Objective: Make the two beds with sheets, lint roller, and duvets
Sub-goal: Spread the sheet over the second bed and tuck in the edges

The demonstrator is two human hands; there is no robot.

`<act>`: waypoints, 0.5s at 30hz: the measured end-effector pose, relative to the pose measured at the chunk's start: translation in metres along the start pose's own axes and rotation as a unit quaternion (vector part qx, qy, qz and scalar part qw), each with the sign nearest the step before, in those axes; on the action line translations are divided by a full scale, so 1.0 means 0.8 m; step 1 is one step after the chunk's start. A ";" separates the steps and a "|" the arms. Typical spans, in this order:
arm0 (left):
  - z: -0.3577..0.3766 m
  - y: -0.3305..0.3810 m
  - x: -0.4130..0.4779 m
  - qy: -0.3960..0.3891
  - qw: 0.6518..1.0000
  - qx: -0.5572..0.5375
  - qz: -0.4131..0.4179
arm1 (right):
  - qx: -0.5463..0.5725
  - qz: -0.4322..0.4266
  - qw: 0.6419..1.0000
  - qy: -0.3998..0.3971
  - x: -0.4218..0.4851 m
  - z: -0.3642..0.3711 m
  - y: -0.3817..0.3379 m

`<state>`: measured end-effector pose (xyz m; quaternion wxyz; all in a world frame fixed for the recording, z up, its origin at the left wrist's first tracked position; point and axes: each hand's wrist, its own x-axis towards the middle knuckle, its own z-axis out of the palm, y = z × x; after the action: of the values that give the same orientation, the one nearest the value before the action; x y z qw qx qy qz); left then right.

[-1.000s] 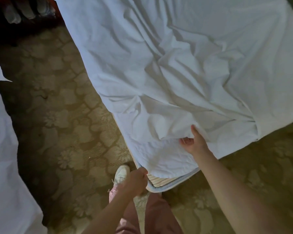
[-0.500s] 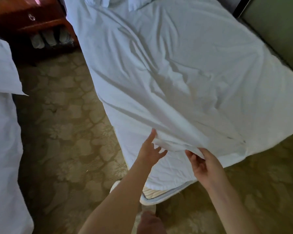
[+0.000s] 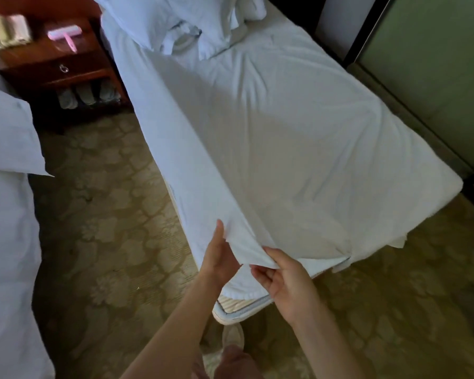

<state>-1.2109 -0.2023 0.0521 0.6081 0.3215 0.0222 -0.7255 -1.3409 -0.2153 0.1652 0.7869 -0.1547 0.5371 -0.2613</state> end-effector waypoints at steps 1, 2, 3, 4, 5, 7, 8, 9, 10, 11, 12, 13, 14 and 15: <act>0.008 0.003 -0.008 0.031 0.997 -0.058 0.028 | -0.006 0.000 1.000 -0.011 -0.012 0.008 0.001; 0.014 0.007 -0.014 0.056 0.993 -0.091 0.049 | -0.012 0.000 1.000 -0.019 -0.022 0.016 0.002; 0.020 0.012 -0.022 0.078 0.990 -0.098 0.064 | -0.015 0.000 1.000 -0.027 -0.032 0.023 0.003; 0.025 0.017 -0.030 0.087 0.990 -0.086 0.070 | -0.016 0.001 0.999 -0.033 -0.038 0.030 0.003; 0.033 0.022 -0.040 0.078 0.992 -0.066 0.069 | -0.014 0.002 0.999 -0.037 -0.044 0.035 0.003; 0.047 0.032 -0.059 0.043 0.998 -0.011 0.049 | -0.007 -0.002 0.999 -0.046 -0.052 0.045 0.000; 0.053 0.037 -0.070 0.032 0.998 0.021 0.043 | -0.006 -0.006 0.999 -0.052 -0.056 0.049 -0.002; 0.059 0.041 -0.082 0.027 0.997 0.053 0.041 | -0.007 -0.010 0.998 -0.058 -0.058 0.054 -0.004; 0.063 0.044 -0.093 0.023 0.996 0.081 0.038 | -0.016 -0.012 0.998 -0.066 -0.060 0.057 -0.007; 0.063 0.046 -0.102 0.022 0.994 0.100 0.040 | -0.034 -0.015 0.997 -0.073 -0.062 0.061 -0.011; 0.062 0.047 -0.110 0.030 0.992 0.113 0.053 | -0.056 -0.020 0.995 -0.077 -0.063 0.063 -0.015; 0.061 0.047 -0.119 0.047 0.989 0.118 0.072 | -0.074 -0.026 0.994 -0.078 -0.064 0.063 -0.019; 0.060 0.048 -0.128 0.073 0.986 0.117 0.096 | -0.087 -0.034 0.993 -0.079 -0.064 0.062 -0.024; 0.059 0.049 -0.139 0.103 0.979 0.123 0.123 | -0.096 -0.039 0.991 -0.082 -0.064 0.058 -0.028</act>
<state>-1.1906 -0.1362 0.1586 0.6430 0.4673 -0.0443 -0.6051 -1.3176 -0.2057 0.2333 0.7987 -0.2715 0.4872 -0.2257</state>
